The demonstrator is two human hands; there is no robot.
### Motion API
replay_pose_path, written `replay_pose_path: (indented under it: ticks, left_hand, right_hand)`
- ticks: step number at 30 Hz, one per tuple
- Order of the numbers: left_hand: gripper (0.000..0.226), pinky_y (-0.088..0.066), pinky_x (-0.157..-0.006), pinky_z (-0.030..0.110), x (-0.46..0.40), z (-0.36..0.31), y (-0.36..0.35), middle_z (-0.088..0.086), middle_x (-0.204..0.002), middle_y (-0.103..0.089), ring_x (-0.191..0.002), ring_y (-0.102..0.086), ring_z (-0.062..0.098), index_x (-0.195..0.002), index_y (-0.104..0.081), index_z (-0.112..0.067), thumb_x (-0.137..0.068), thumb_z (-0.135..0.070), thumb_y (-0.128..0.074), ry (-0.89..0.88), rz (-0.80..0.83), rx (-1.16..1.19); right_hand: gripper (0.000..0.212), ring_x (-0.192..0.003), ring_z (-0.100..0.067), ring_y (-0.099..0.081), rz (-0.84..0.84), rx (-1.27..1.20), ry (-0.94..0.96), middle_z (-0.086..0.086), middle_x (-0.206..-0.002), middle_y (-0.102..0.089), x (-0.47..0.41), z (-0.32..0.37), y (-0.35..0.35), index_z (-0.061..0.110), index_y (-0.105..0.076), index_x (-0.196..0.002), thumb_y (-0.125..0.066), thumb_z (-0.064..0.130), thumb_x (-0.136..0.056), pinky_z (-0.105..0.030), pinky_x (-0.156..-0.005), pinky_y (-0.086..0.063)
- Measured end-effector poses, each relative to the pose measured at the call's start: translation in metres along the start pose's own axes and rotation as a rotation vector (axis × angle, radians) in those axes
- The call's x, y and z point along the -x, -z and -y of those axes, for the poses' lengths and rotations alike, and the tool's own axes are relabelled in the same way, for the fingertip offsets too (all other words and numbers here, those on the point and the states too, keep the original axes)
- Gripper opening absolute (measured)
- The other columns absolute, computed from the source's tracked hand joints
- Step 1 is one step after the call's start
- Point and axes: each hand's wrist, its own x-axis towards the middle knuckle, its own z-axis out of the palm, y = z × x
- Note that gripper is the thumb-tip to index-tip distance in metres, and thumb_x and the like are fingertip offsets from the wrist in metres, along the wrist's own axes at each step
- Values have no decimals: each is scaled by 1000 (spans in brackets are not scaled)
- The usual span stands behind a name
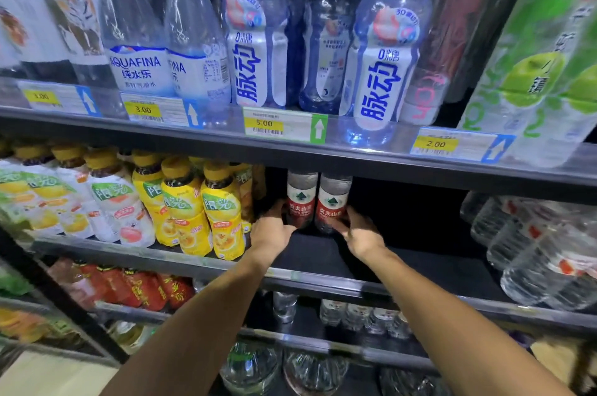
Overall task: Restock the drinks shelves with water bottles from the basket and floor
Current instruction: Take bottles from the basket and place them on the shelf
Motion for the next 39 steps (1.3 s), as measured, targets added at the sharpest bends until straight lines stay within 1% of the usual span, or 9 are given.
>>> replay_pose_path:
  ticks: [8,15,21,23,26,28,32,36,39]
  left_hand:
    - [62,-47,-101,46,-34,2,-20,17,-142,-57,-127,-56,40,-148,-44,-15,-96,-43,-63,-83,-49,-3]
    - [48,-45,-102,44,-45,4,-22,18,-140,-55,-128,-54,37,-136,-51,-10,-97,-36,-61,-107,-19,-207]
    - [77,-40,-113,42,-22,-11,-3,14,-153,-43,-140,-44,35,-151,-36,-15,-88,-38,-72,-40,59,-169]
    - [78,-43,-110,43,-7,-17,11,13,-153,-43,-138,-45,35,-153,-32,-17,-89,-40,-70,-46,116,-216]
    - [50,-48,-92,39,18,-29,34,17,-132,-62,-120,-59,38,-128,-55,-13,-94,-50,-58,-139,219,-414]
    - [48,-46,-89,40,37,-38,49,15,-120,-68,-113,-63,38,-116,-60,-13,-96,-56,-52,-243,257,-597]
    - [73,-29,-115,46,70,-45,66,9,-151,-46,-136,-42,33,-155,-32,-17,-99,-63,-39,-506,276,-731]
    - [76,-3,-126,50,104,-53,66,2,-169,-14,-156,-8,31,-162,-16,-25,-100,-66,-30,-603,385,-739]
    - [76,0,-127,50,136,-60,59,0,-170,-12,-157,-4,29,-162,-15,-27,-99,-68,-28,-682,388,-726]
  right_hand:
    - [57,-125,-37,-60,-132,-126,35,-13,-136,-65,-40,-1,-14,12,-54,-134,-59,55,-96,-45,-102,-48]
    - [61,-132,-36,-50,-172,-71,43,-14,-143,-57,-49,-4,-18,16,-50,-140,-52,59,-98,-39,-101,-42]
    - [90,-150,-37,-28,50,31,-64,-11,-165,-27,-18,-1,0,25,-14,-162,-45,74,-92,-46,-120,-30]
    - [90,-150,-35,-30,99,74,-59,-10,-166,-26,2,2,14,25,-14,-162,-45,73,-93,-43,-120,-30]
    - [80,-145,-32,-38,107,185,-6,-11,-161,-37,42,13,38,24,-25,-160,-45,68,-96,-38,-116,-35]
    - [78,-140,-35,-45,120,261,6,-15,-155,-46,72,22,54,25,-26,-160,-42,68,-98,-41,-114,-39]
    - [71,-146,-31,-33,88,344,93,-9,-159,-41,127,33,75,22,-28,-160,-37,62,-102,-38,-121,-26]
    - [70,-156,-21,-12,94,364,125,1,-168,-24,185,16,84,22,-25,-161,-37,60,-103,-35,-127,-10]
    - [69,-156,-18,-11,73,332,105,2,-167,-25,234,-14,90,22,-27,-160,-38,59,-103,-34,-127,-8]
